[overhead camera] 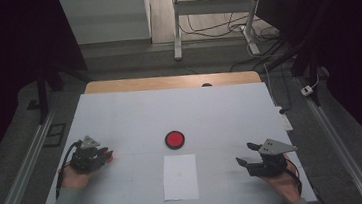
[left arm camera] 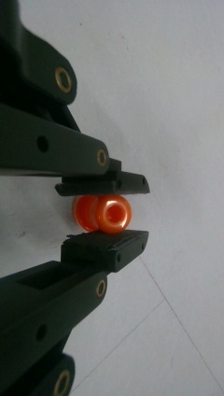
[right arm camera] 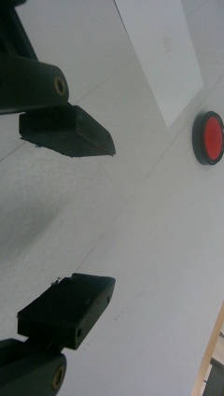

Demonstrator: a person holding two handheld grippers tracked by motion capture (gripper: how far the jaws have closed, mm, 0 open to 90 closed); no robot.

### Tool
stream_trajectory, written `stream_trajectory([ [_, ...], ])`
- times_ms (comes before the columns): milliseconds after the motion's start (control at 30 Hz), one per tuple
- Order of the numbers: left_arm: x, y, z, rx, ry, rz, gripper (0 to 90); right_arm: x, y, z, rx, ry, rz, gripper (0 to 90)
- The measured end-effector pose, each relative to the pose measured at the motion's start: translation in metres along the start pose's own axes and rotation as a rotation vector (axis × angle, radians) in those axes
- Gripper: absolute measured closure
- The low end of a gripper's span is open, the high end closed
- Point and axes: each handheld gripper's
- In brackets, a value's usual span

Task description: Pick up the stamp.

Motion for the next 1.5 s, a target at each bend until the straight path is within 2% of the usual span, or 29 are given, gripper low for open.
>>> stream_trajectory([
  [633,-0.006,0.01,0.0,0.067,0.054,0.024,72.2,0.001,0.0,0.001,0.001,-0.002,0.0,30.1],
  [967,-0.004,0.016,-0.002,0.093,0.05,0.027,72.2,0.0,0.0,0.001,0.004,-0.003,0.002,30.1],
  [1167,-0.001,0.021,-0.006,0.132,0.058,0.053,72.2,0.0,0.0,0.001,0.006,-0.003,0.005,30.1],
  [1500,0.008,0.024,-0.012,0.163,0.036,0.086,72.2,0.0,0.0,0.001,0.004,-0.001,0.008,30.1],
])
Point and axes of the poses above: each handheld gripper's, and its own axes: y roughly backward along the jaws, z roughly out of its underside, x roughly to its right
